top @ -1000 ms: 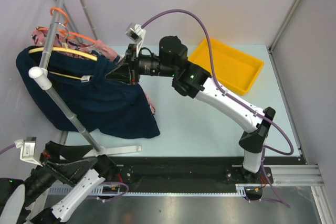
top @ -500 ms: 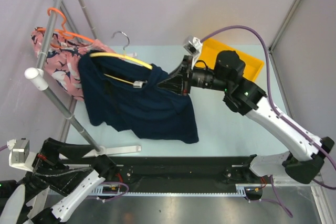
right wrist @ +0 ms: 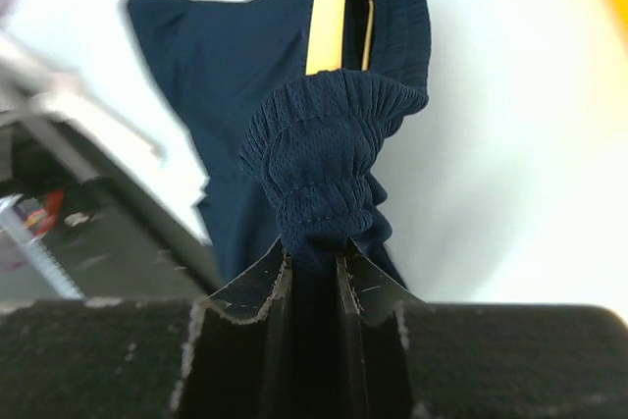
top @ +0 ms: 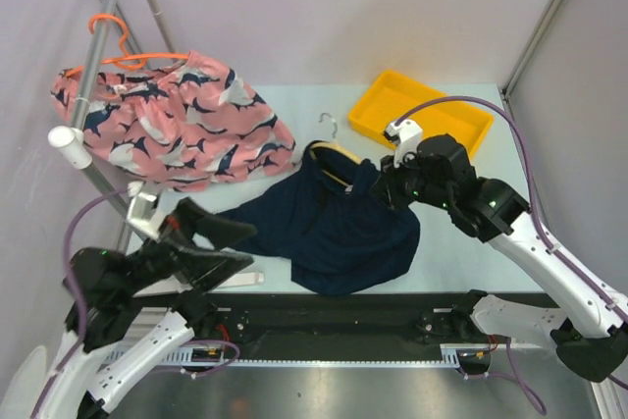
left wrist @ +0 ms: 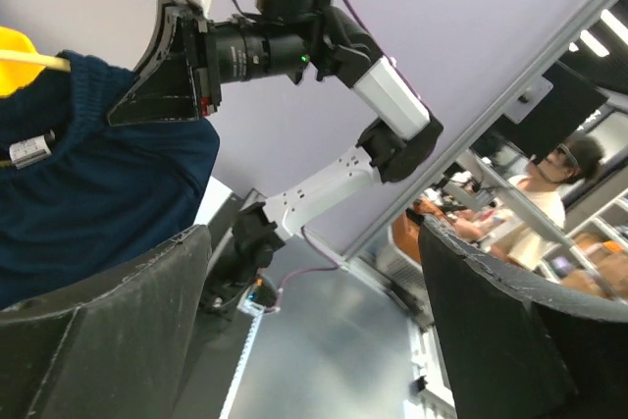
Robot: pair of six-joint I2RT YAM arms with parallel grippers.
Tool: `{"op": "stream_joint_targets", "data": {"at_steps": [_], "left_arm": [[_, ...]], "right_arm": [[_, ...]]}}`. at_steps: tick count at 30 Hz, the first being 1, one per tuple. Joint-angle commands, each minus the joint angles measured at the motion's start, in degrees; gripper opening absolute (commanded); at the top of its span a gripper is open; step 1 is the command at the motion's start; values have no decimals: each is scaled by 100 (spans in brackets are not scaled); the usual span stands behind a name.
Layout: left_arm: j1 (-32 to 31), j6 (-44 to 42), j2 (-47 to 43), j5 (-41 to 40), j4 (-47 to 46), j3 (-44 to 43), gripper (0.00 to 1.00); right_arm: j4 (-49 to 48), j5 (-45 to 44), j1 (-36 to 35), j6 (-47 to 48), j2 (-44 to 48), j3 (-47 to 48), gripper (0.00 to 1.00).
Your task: Remove the shorts from the hanger
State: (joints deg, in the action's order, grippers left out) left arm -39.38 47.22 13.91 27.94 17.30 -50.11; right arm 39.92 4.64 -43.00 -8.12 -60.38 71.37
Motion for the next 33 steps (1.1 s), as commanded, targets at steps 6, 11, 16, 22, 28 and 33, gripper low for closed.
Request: {"op": "stream_joint_targets", "data": {"at_steps": [6, 11, 16, 22, 28, 33], "left_arm": [[-18, 34, 868, -15, -1107, -201, 90], [-26, -117, 1138, -535, -1062, -202, 88], [-87, -221, 2044, -632, -1080, -473, 80], [-834, -1276, 3467, -2247, 245, -1702, 71], [-923, -1242, 3988, -3207, 751, -2101, 62], [-984, -1408, 4154, -3935, 968, -2029, 54]], "right_arm": [[-178, -685, 169, -436, 624, -27, 0], [-450, 238, 117, -472, 659, -123, 0], [-503, 738, 90, -296, 571, -185, 0], [-1082, 1643, 82, -866, 606, -396, 0], [-1715, 2084, 20, -1394, 773, -712, 0], [-1838, 2137, -24, -1569, 861, -809, 0]]}}
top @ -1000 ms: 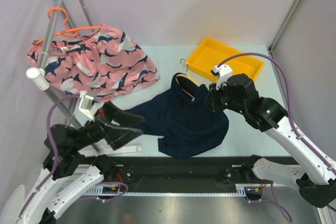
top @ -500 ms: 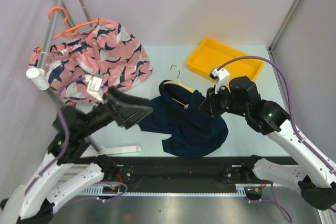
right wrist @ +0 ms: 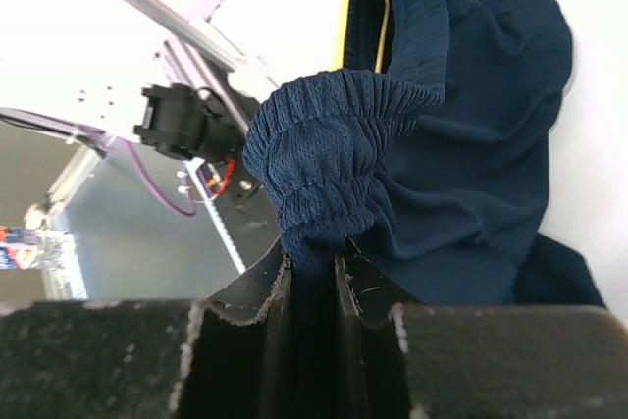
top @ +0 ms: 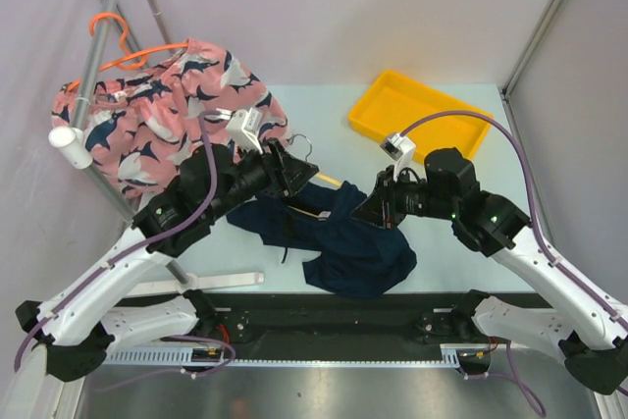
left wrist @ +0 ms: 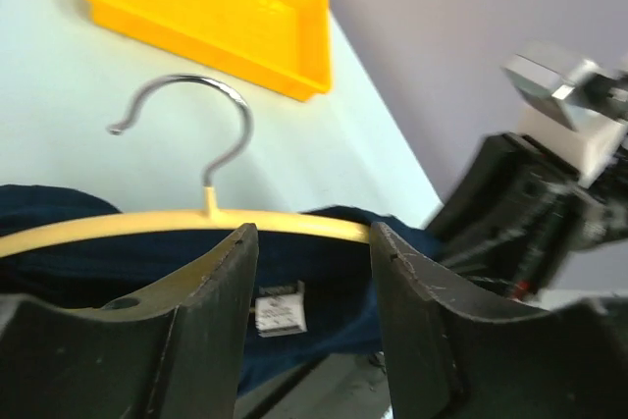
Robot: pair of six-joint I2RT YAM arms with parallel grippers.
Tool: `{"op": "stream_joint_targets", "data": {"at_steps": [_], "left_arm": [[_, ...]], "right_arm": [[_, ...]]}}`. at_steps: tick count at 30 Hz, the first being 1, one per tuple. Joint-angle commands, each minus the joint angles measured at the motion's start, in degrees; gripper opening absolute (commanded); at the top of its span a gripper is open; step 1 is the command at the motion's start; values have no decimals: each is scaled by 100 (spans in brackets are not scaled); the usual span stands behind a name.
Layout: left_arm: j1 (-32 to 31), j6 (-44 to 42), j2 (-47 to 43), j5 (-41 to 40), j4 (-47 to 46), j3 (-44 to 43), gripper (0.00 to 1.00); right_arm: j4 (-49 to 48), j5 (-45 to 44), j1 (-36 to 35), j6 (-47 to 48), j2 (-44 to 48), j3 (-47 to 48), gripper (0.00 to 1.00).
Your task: Remove the shorts from the hanger
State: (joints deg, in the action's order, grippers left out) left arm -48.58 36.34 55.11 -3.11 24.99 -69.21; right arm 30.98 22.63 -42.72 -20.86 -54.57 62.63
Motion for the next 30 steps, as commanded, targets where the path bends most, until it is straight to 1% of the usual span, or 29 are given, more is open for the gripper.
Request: {"op": "stream_joint_targets", "data": {"at_steps": [1, 8, 10, 11, 12, 15, 16, 17, 19, 20, 21, 22, 23, 24, 25, 26, 27, 28, 30], "left_arm": [[-64, -355, 148, -883, 234, -136, 54], [-64, -549, 561, -1182, 234, -67, 52], [-64, -610, 597, -1183, 50, -23, 49], [-64, -628, 615, -1217, -11, -5, 47], [-64, -654, 641, -1244, -56, 4, 37], [-64, -768, 615, -1454, -196, 30, 18], [-64, -821, 589, -1516, -292, 74, 16], [-64, -873, 562, -1638, -328, 92, 15], [-64, -997, 492, -2104, -372, 92, 10], [-64, -1049, 474, -2280, -355, 66, 6], [-64, -1067, 465, -2690, -337, 39, 1], [-64, -1067, 448, -2886, -320, -30, 1], [-64, -1085, 439, -3079, -285, -49, 0], [-64, -1102, 430, -3499, -285, -84, 0], [-64, -1111, 421, -3677, -267, -136, 0], [-64, -1181, 387, -3861, -319, -145, 0], [-64, -1225, 369, -4011, -372, -145, 0], [-64, -1269, 351, -4300, -425, -119, 0], [-64, -1392, 307, -4495, -574, -84, 0]], "right_arm": [[-988, 338, -70, -339, 306, 22, 0], [-1252, 409, -228, -498, 412, -110, 0], [-1305, 444, -324, -498, 403, -128, 0], [-1323, 452, -360, -480, 403, -128, 0], [-1332, 444, -438, -471, 403, -137, 0], [-1253, 225, -500, -419, 429, -137, 0], [-1209, 120, -518, -410, 447, -137, 5], [-1156, -3, -518, -392, 438, -137, 23], [-963, -609, -509, -462, 473, -137, 45], [-902, -863, -518, -523, 473, -137, 61], [-831, -1336, -509, -585, 473, -120, 68], [-805, -1593, -509, -742, 447, -76, 75], [-761, -1874, -509, -840, 412, -32, 86], [-639, -2547, -509, -936, 394, 21, 92], [-559, -2858, -518, -1163, 342, 73, 97], [-402, -3148, -518, -1270, 228, 196, 100], [-330, -3612, -544, -1376, 166, 249, 100], [-277, -3799, -571, -1516, 105, 310, 100], [-259, -4327, -825, -1544, -124, 521, 100]]}}
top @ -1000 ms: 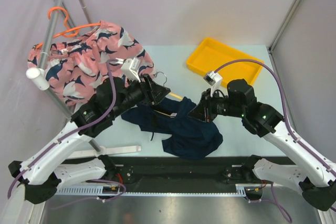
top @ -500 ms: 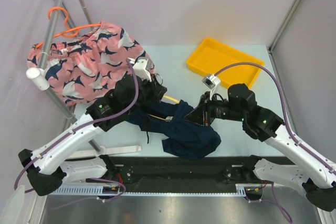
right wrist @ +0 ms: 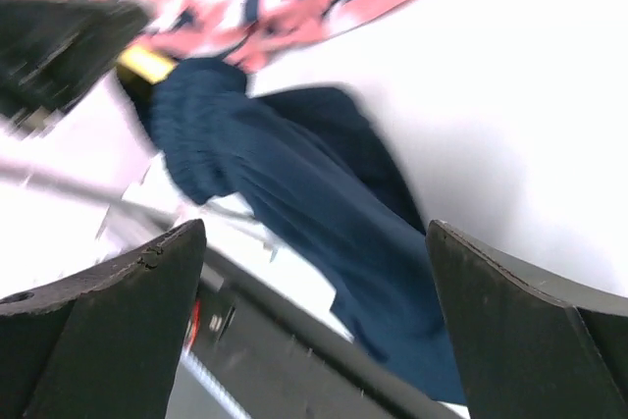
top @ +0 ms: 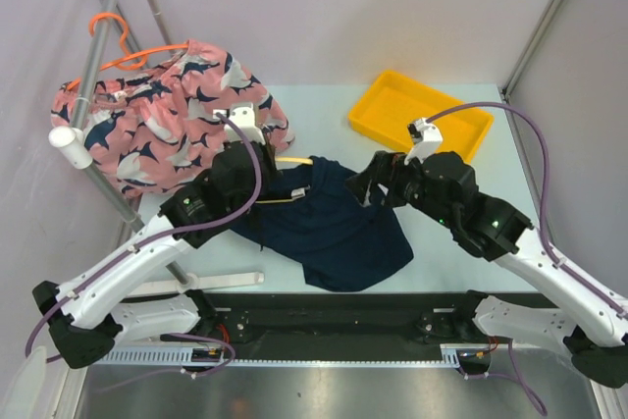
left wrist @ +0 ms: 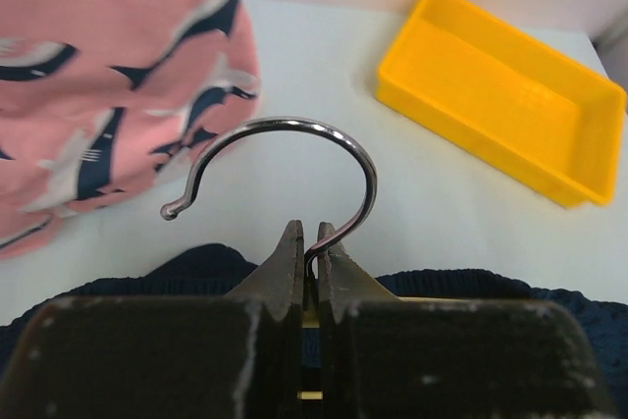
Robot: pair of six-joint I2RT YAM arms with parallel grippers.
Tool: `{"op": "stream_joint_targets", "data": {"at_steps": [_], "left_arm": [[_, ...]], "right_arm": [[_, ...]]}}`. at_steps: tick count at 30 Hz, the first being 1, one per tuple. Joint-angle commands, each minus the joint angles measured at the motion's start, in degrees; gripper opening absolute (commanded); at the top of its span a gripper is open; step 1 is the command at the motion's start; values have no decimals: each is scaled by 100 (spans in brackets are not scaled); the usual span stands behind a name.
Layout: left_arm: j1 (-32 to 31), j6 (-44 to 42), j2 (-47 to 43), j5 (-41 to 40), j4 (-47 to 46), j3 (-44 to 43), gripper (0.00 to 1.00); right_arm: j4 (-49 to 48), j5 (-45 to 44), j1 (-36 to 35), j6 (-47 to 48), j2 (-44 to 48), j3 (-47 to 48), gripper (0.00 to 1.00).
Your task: Remove the shorts from the hanger
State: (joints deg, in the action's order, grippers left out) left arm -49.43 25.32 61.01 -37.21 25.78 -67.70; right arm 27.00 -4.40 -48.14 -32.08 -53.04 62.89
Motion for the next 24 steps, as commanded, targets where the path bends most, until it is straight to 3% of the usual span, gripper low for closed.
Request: {"op": "stream_joint_targets", "data": {"at_steps": [1, 5, 11, 14, 21, 24], "left_arm": [[21, -317, -292, -1182, -688, -191, 1], [21, -422, -274, -1377, -864, -68, 0], [21, -265, -169, -1359, -733, -6, 0], [21, -72, -248, -1262, -662, 64, 0], [21, 140, -546, -1087, -548, 231, 0], [21, 149, -696, -1025, -539, 336, 0]], "right_arm": [[121, -1860, -414, -405, -356, 574, 100], [-124, -3466, -1363, 77, -751, 952, 100], [-809, -4427, -2313, 596, -1647, 1436, 100], [-995, -4473, -2454, 738, -2148, 1656, 83], [-1092, -4981, -2586, 755, -3080, 2025, 66], [-864, -5517, -2622, 642, -3257, 2192, 48]]}}
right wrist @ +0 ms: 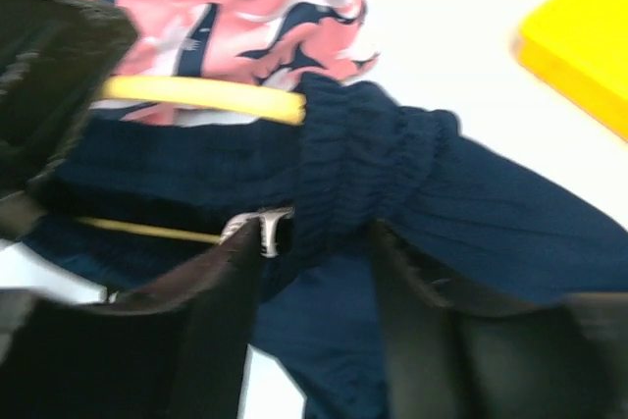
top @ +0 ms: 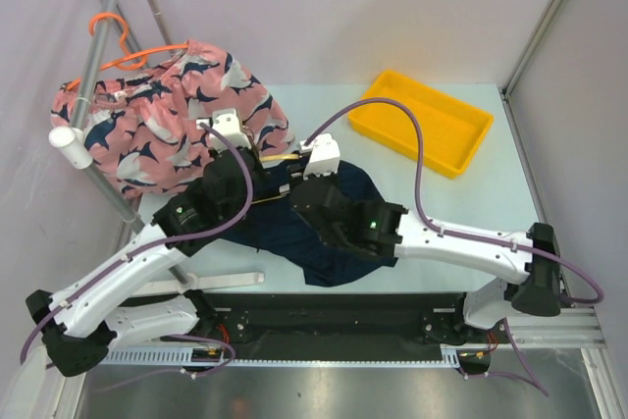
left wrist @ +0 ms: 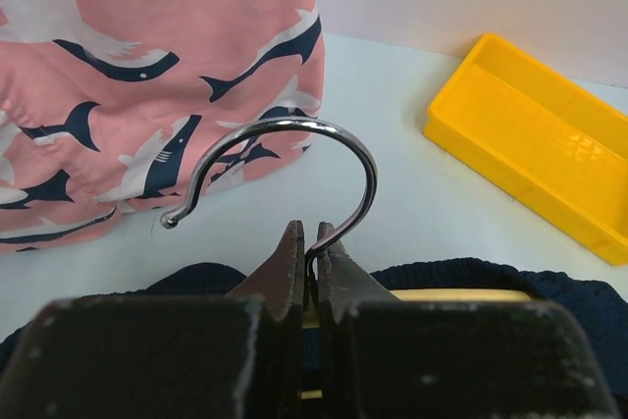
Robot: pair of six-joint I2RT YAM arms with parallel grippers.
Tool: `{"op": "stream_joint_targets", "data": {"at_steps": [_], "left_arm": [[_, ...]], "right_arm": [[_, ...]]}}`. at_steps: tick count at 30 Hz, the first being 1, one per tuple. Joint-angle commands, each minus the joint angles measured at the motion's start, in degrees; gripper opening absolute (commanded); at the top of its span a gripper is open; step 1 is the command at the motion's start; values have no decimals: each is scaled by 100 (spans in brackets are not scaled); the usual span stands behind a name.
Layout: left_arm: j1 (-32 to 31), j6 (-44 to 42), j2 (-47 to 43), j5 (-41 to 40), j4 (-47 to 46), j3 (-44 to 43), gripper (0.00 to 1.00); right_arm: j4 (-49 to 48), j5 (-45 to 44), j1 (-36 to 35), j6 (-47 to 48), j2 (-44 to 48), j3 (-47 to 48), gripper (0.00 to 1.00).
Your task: Remove the shorts from the hanger
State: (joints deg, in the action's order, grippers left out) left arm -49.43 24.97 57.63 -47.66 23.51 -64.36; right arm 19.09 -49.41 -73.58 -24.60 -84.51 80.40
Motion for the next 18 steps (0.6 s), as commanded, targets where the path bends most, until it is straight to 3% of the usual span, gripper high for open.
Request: {"op": "stream_joint_targets", "data": {"at_steps": [1, 4, 5, 7, 8, 11, 18], "left_arm": [[21, 184, -392, 20, -303, 63, 0], [21, 166, -568, 73, -320, 195, 1], [21, 122, -620, 107, -338, 239, 0], [21, 70, -761, 116, -399, 336, 0], [21, 34, -805, 108, -400, 371, 0], [21, -10, -955, 29, -461, 459, 0], [21, 218, -1201, 406, -742, 521, 0]], "right_arm": [[-11, -1166, -77, -167, -118, 433, 44], [366, -1607, 98, -431, -13, 433, 23], [794, -1624, 203, -597, 57, 433, 9], [1384, -1476, 650, -1387, 329, 433, 0], [1978, -1293, 835, -1668, 417, 415, 0], [2493, -1002, 1337, -1891, 856, 109, 0], [2600, -114, 2022, -1882, 2139, -1297, 0]]}}
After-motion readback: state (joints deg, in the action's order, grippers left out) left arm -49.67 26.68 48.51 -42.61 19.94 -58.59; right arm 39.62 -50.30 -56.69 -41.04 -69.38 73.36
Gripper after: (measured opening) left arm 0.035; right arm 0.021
